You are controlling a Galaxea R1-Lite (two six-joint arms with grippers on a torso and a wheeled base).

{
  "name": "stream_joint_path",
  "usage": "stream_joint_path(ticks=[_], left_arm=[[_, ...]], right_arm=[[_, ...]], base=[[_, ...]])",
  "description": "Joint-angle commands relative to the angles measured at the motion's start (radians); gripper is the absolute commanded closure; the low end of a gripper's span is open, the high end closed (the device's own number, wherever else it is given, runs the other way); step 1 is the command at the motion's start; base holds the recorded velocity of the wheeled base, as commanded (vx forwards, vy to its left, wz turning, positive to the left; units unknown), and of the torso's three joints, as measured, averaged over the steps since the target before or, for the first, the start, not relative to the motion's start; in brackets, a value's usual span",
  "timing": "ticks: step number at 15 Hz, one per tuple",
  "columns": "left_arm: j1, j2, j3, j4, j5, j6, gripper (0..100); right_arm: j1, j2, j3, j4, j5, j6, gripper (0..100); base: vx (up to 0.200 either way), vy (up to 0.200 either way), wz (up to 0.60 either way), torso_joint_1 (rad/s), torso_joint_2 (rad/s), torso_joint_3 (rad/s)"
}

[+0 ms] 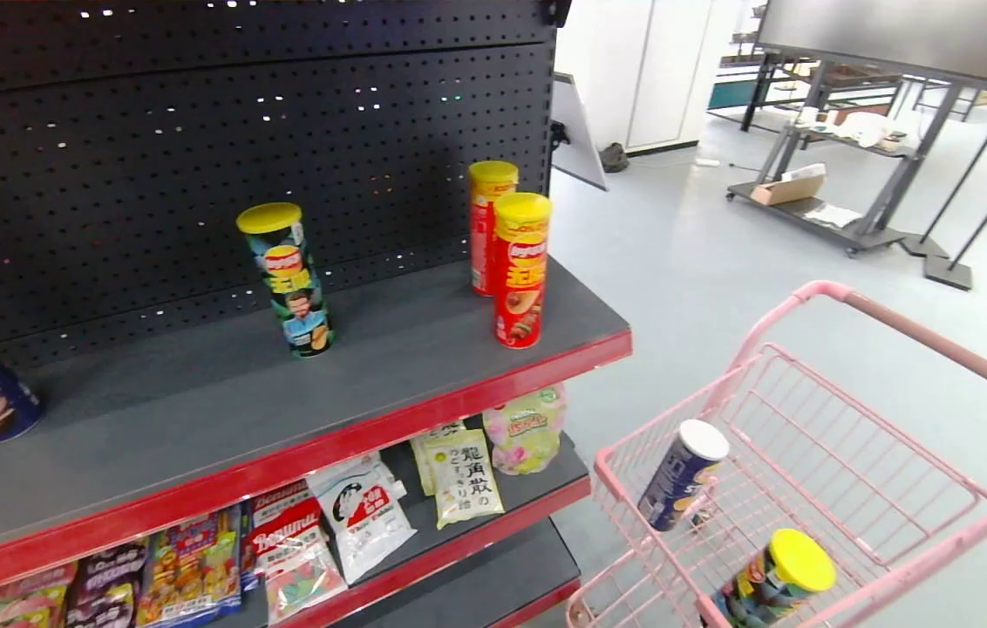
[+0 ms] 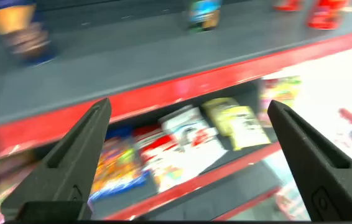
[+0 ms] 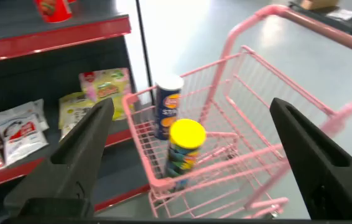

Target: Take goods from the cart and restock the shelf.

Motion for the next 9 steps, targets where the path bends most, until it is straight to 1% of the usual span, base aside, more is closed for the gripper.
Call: stream_joint_path(ticks=[1, 2, 8, 9], left_arm=[[0.0, 0.001, 0.0, 0.0, 0.001, 0.0, 0], [0.0, 0.001, 0.0, 0.002, 0.001, 0.0, 0], [0.0, 0.001, 0.002, 0.0, 0.001, 0.0, 0], [0.0, 0.001, 0.0, 0.0, 0.001, 0.0, 0]], right_arm=[[0.001, 0.0, 0.0, 0.0, 0.0, 0.0, 0], [0.001, 0.0, 0.0, 0.0, 0.0, 0.0, 0], [0.001, 0.0, 0.0, 0.0, -0.001, -0.002, 0], [0.001, 0.0, 0.0, 0.0, -0.001, -0.002, 0]], base=[[0.0, 0.0, -0.6, -0.007, -0.01, 0.002], [0.0, 0.0, -0.6, 0.007, 0.0, -0.002], [0.0, 0.0, 0.0, 0.0, 0.0, 0.0], [0.0, 0.0, 0.0, -0.1, 0.19, 0.119]])
